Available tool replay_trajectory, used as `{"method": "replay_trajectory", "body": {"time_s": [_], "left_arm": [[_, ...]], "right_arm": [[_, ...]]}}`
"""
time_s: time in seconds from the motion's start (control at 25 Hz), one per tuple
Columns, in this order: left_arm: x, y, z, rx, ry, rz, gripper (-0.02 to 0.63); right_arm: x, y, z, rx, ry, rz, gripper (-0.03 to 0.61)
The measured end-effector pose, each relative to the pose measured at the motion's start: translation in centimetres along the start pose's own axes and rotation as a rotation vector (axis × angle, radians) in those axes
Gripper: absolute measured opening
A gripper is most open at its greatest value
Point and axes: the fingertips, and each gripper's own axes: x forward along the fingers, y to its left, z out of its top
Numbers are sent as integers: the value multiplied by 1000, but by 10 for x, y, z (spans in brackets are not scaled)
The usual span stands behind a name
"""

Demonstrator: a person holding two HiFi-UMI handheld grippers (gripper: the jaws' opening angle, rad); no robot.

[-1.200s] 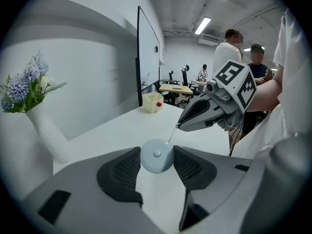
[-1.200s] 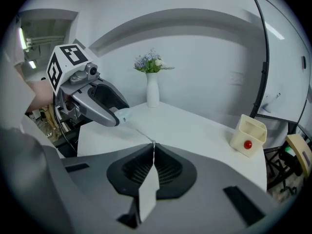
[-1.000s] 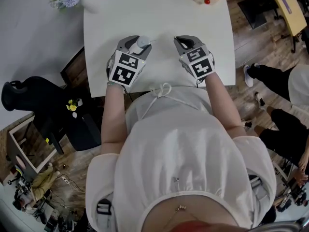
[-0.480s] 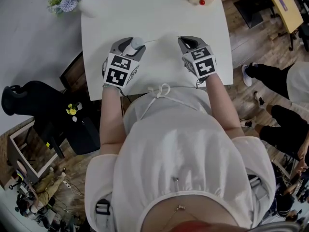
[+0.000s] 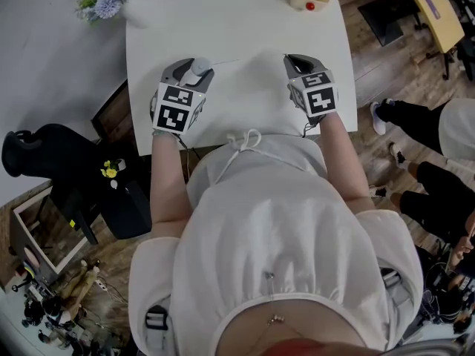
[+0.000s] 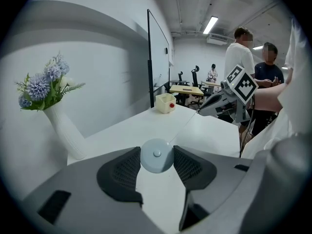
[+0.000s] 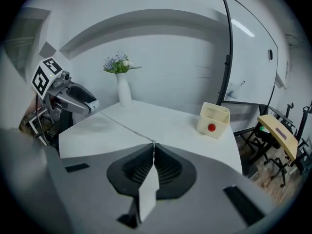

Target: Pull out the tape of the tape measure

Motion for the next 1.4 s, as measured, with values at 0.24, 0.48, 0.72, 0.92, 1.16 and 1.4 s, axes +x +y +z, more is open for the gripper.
{"method": "replay_trajectory", "body": {"time_s": [0.24, 0.48, 0.72, 0.92, 1.16, 1.4], "left_arm": [[2, 1, -3, -13, 4, -8, 227], [-6, 18, -14, -50, 25, 48, 227], [-8, 26, -14, -81, 18, 54, 227], [-6, 25, -19, -101, 20, 48, 227], [-11, 43, -31, -135, 44, 92, 227], [-10, 44, -33, -148, 48, 99, 227]], "right_arm": [[-1, 3, -3, 24, 43, -23, 12], [-8, -20, -14, 58, 62, -95, 12], [-8, -26, -17, 75, 75, -115, 12], [-9, -30, -24, 80, 98, -137, 12], [-13, -50, -32, 103, 110, -179, 12], [-14, -55, -37, 116, 124, -195, 12]]}}
